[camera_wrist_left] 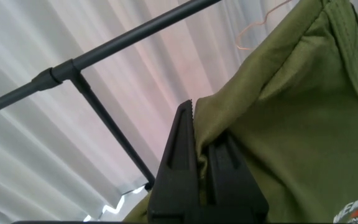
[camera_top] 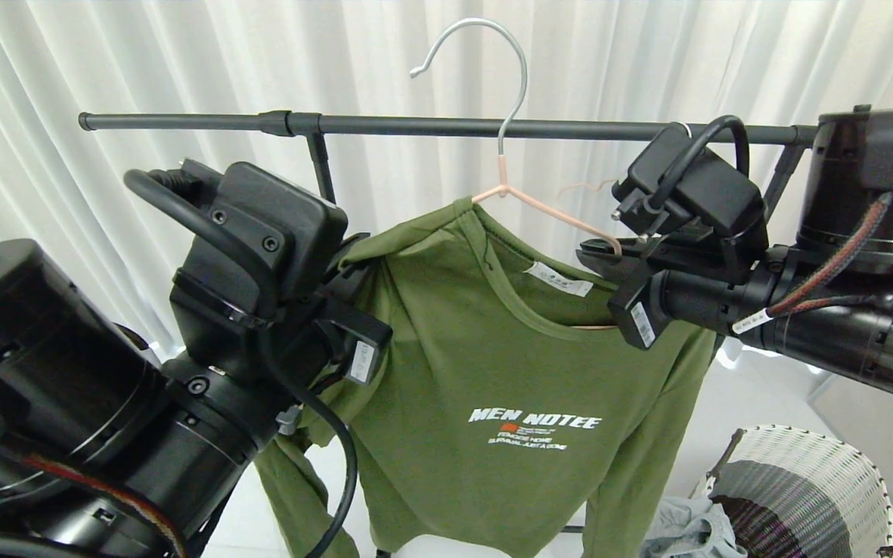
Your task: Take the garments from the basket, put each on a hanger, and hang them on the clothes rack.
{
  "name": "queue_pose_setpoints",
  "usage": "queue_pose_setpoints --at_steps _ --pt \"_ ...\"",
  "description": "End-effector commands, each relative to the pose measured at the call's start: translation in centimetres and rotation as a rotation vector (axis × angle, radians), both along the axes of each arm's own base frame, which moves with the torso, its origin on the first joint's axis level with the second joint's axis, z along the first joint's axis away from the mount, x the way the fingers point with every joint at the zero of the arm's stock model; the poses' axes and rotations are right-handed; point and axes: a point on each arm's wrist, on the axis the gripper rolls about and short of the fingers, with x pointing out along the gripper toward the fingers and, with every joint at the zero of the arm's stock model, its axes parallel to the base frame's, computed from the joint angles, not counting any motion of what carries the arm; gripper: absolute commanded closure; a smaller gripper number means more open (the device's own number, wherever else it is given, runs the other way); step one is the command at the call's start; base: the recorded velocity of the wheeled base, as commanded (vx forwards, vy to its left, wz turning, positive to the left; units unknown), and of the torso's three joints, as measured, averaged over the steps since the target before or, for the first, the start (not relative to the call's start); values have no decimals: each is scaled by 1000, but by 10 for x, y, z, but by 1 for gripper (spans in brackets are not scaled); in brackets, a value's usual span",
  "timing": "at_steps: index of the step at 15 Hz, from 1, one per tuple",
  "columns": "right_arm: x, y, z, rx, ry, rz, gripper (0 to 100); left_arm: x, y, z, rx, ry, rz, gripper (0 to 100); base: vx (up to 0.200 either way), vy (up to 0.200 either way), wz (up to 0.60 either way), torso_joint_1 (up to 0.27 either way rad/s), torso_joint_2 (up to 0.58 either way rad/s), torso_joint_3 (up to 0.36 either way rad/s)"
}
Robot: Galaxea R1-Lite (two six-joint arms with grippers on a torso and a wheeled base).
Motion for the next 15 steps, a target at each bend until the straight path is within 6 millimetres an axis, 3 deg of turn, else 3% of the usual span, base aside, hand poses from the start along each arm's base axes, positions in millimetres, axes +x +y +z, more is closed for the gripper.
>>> queue_pose_setpoints --at_steps 1,3,4,9,15 --pt "1 0 0 -1 -1 -3 100 0 0 -1 4 3 0 100 0 0 0 0 0 0" --pt "0 0 2 6 -5 -5 100 0 0 -2 3 5 0 100 0 0 0 0 0 0" --pt "0 -1 3 8 -7 -5 100 0 0 -1 0 5 -2 0 0 0 0 0 0 0" --pt "-4 -7 21 33 -68 -10 100 -5 7 -3 -23 -23 3 0 0 0 0 0 0 0" --pt "-2 -29 33 6 -146 -60 100 -20 25 -8 -23 -23 6 0 0 0 0 0 0 0"
